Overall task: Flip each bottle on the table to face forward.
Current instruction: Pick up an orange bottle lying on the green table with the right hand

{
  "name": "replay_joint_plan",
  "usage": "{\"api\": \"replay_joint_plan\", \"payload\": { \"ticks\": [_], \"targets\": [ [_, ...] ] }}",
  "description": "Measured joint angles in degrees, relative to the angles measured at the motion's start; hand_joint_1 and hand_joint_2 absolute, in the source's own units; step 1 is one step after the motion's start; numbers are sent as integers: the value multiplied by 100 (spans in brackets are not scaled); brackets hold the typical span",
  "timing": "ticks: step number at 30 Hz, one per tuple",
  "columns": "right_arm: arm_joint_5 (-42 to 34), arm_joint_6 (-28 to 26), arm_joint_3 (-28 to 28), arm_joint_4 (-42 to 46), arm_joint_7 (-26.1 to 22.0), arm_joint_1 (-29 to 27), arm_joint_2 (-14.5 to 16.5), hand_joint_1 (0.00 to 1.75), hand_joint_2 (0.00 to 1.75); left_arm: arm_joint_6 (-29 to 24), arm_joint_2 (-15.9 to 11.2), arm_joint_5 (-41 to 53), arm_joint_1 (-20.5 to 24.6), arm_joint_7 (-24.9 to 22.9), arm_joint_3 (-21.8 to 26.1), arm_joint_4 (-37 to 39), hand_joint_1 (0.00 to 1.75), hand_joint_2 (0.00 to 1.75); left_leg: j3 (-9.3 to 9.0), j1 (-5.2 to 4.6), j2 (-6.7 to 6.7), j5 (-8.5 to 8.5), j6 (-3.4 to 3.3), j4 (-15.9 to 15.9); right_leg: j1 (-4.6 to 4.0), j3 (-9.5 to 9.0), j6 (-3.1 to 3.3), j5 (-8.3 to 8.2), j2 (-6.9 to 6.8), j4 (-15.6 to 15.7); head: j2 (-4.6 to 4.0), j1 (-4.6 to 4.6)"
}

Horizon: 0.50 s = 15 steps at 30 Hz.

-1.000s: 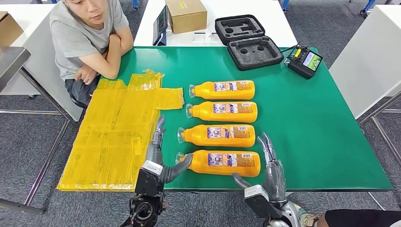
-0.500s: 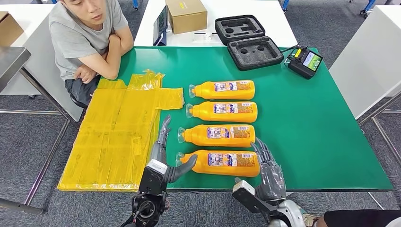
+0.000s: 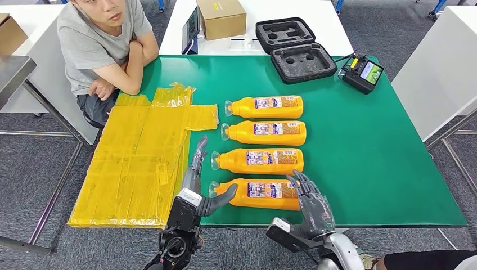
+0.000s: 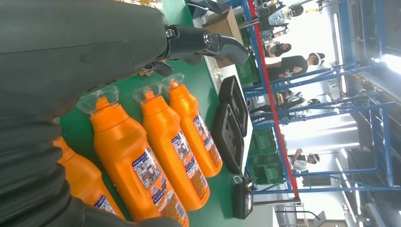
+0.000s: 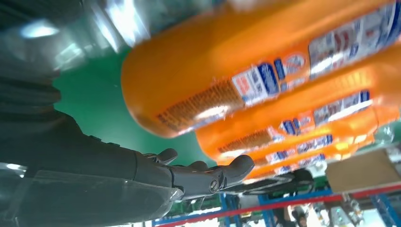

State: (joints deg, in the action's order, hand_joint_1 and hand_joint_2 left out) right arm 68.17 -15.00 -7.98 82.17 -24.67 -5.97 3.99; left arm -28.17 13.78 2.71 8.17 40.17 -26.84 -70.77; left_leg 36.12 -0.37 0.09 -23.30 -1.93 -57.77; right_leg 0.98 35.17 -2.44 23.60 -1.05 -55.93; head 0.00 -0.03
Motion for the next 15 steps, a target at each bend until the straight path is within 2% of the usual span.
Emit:
{"api": "replay_joint_plan", "payload": {
  "ticks": [5,15],
  "targets": [
    [156,128,248,-226,108,162,-183,0,175,-37,-4,-4,-16,2,-25,-2,0,175,0,0,0,1,0,0,0,0,0,-1,0,0,0,1],
    [543,49,615,-610,370,482,-555,0,175,-39,-7,-23,-30,1,-70,-4,0,175,-1,0,0,1,0,0,0,-1,-1,-1,0,0,0,1]
  ]
}}
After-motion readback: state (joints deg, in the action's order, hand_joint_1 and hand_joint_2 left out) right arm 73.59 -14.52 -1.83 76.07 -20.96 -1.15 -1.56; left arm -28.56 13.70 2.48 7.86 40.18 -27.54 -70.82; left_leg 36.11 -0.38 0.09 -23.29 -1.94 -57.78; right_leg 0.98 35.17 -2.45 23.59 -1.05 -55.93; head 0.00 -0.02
